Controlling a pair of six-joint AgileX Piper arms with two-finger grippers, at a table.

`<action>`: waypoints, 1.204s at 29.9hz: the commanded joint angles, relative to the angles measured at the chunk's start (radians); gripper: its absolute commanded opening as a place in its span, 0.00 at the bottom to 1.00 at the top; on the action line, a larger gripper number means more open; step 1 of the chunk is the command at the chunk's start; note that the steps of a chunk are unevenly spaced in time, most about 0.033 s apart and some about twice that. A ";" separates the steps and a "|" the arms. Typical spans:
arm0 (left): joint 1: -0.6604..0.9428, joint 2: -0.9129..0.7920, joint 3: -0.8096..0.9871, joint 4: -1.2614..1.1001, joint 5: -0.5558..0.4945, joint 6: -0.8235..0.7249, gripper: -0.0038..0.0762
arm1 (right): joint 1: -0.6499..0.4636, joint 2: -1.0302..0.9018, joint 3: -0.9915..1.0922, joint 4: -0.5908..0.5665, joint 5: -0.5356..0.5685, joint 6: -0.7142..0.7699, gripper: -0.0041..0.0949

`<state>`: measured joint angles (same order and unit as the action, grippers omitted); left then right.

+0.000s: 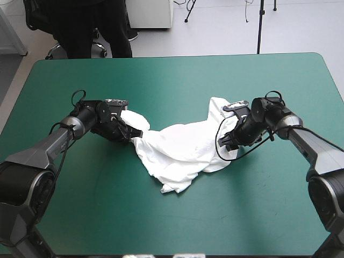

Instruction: Fold the cloth

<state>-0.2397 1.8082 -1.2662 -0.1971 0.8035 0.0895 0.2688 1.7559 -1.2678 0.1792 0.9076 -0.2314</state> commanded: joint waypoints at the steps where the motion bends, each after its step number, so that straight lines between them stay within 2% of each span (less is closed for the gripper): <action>1: -0.008 -0.033 -0.019 -0.036 -0.016 0.003 0.04 | 0.002 0.007 -0.024 0.009 -0.037 -0.001 0.60; 5: -0.008 -0.033 -0.019 -0.036 -0.018 0.005 0.04 | 0.002 0.074 -0.024 0.047 -0.013 -0.021 0.60; 7: -0.008 -0.033 -0.019 -0.036 -0.020 0.009 0.04 | 0.002 0.110 -0.024 0.108 0.031 -0.051 0.53; 9: -0.008 -0.033 -0.019 -0.036 -0.020 0.012 0.04 | 0.002 0.141 -0.024 0.181 0.080 -0.105 0.39; 11: -0.008 -0.033 -0.019 -0.036 -0.023 0.023 0.04 | 0.002 0.170 -0.024 0.265 0.122 -0.163 0.21; 12: -0.008 -0.033 -0.019 -0.036 -0.025 0.039 0.04 | 0.002 0.187 -0.024 0.296 0.141 -0.188 0.09; 13: -0.008 -0.033 -0.019 -0.036 -0.027 0.047 0.04 | 0.002 0.195 -0.024 0.320 0.146 -0.196 0.02; 19: -0.008 -0.058 -0.019 0.055 0.009 0.084 0.04 | -0.002 0.195 -0.057 0.328 0.205 -0.213 0.02; 27: -0.008 -0.314 -0.019 0.152 0.061 0.084 0.04 | -0.100 0.037 -0.295 0.142 0.287 -0.073 0.02; 30: -0.008 -0.424 -0.019 0.148 0.091 0.089 0.04 | -0.140 -0.027 -0.416 0.142 0.336 -0.039 0.02; 36: -0.008 -0.626 -0.031 0.101 0.083 0.093 0.04 | -0.144 -0.176 -0.610 0.189 0.340 -0.014 0.02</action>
<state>-0.2449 1.2869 -1.2576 -0.0609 0.9263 0.1819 0.1301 1.6888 -1.7847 0.3199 1.2292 -0.2540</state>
